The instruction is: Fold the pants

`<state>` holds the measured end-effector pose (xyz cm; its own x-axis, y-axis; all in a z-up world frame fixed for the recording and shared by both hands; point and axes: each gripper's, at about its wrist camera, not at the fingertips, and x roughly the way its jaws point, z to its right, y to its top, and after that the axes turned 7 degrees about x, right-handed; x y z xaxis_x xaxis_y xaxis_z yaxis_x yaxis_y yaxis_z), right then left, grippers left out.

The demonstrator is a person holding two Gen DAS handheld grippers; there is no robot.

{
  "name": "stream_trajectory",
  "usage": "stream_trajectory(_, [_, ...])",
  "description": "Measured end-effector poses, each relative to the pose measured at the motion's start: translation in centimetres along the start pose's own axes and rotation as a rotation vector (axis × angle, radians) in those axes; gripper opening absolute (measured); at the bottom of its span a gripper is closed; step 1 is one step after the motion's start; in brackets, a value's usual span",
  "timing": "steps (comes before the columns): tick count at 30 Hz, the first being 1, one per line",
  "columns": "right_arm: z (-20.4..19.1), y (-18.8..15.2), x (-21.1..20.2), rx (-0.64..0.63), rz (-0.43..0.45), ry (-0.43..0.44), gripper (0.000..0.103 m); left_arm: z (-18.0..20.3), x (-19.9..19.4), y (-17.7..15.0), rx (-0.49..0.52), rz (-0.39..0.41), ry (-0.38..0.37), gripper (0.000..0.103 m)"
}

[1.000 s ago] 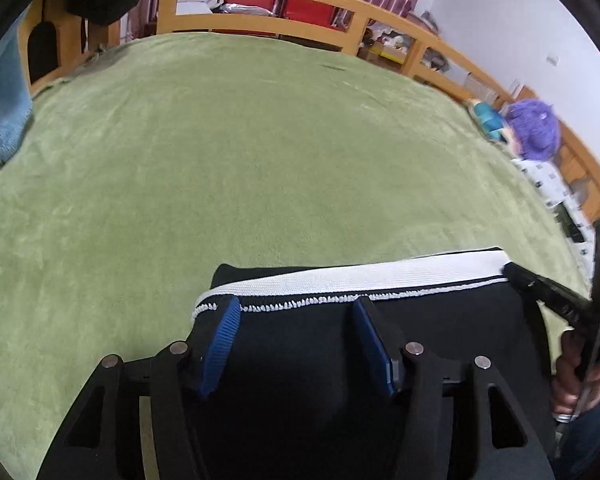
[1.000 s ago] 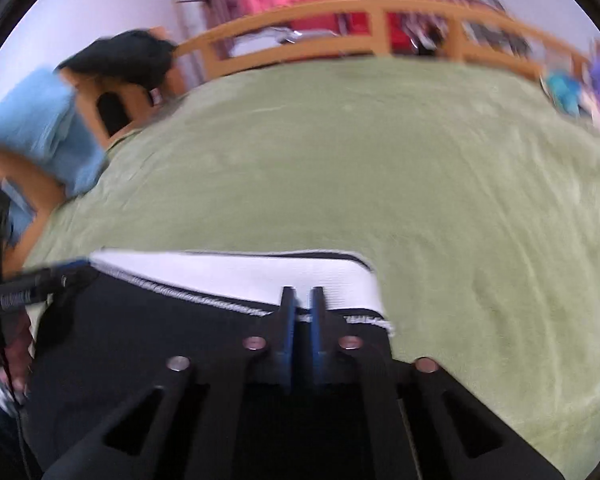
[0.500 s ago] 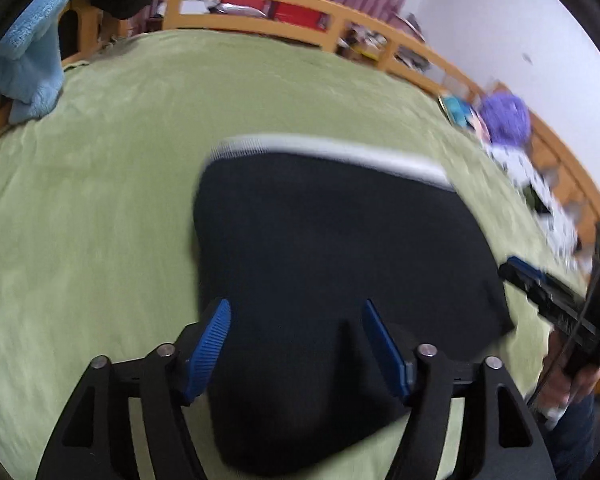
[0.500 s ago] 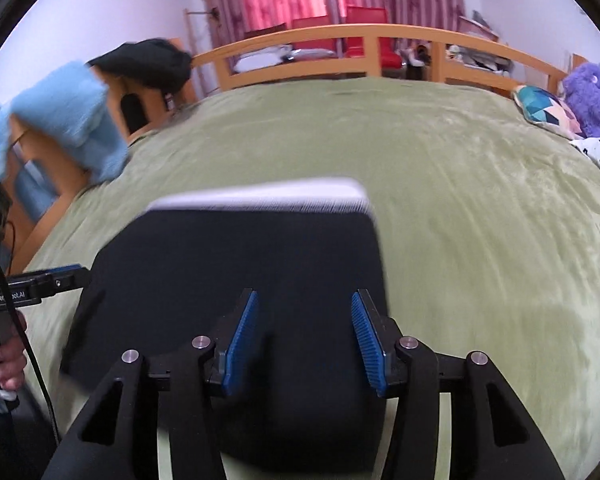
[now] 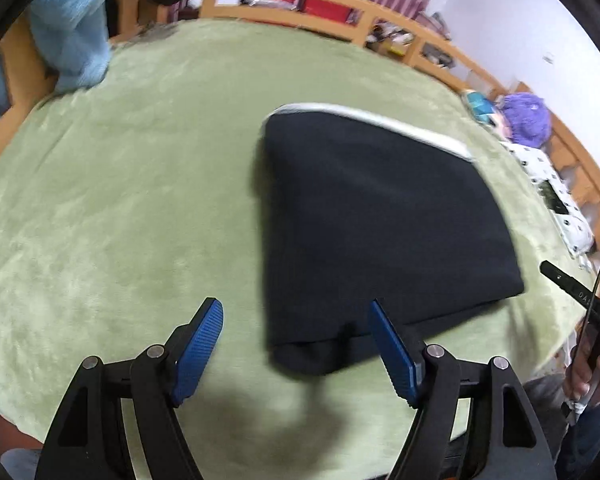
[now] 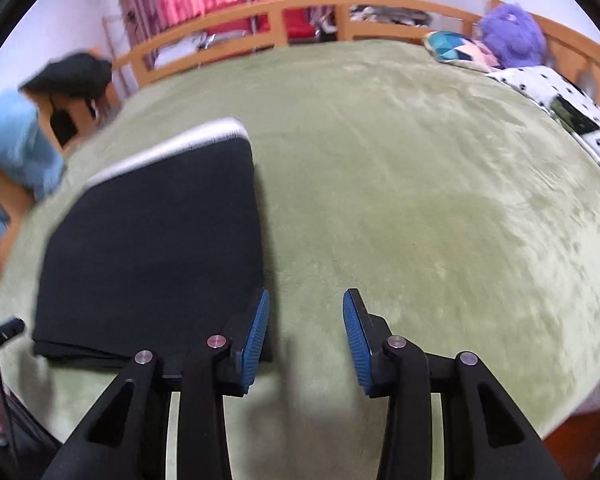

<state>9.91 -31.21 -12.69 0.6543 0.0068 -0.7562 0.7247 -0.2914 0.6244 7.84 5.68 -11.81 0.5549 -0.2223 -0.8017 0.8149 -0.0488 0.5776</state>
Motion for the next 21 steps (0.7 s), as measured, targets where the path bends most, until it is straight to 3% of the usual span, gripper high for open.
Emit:
stream_trajectory(2, [-1.0, -0.1, -2.5, -0.01, 0.044, -0.01, 0.042, 1.7, -1.5, 0.4, 0.029, 0.036, 0.007, 0.073])
stream_trajectory(5, [-2.3, 0.0, -5.5, -0.009, 0.043, 0.029, 0.043, 4.2, -4.0, 1.4, 0.034, 0.091, -0.044, 0.073])
stream_trajectory(7, [-3.1, 0.0, -7.5, -0.026, 0.061, 0.036, 0.045, 5.9, -5.7, 1.6, 0.057, 0.13, -0.031, 0.073])
stream_trajectory(11, [-4.4, -0.1, -10.5, -0.064, 0.119, 0.02, 0.062, 8.2, -8.8, 1.6, 0.087, 0.183, 0.033, 0.074])
stream_trajectory(16, [-4.9, -1.3, -13.5, -0.092, 0.128, 0.018, 0.073, 9.4, -11.0, 1.1, 0.101, 0.191, 0.091, 0.079])
stream_trajectory(19, [-4.9, -1.9, -14.8, -0.089, 0.127, 0.019, 0.075, 10.1, -12.0, 0.6, 0.098, 0.189, 0.1, 0.083])
stream_trajectory(21, [-4.7, -2.1, -15.1, -0.087, 0.128, 0.013, 0.084, 10.3, -12.5, 0.5, 0.094, 0.187, 0.087, 0.084])
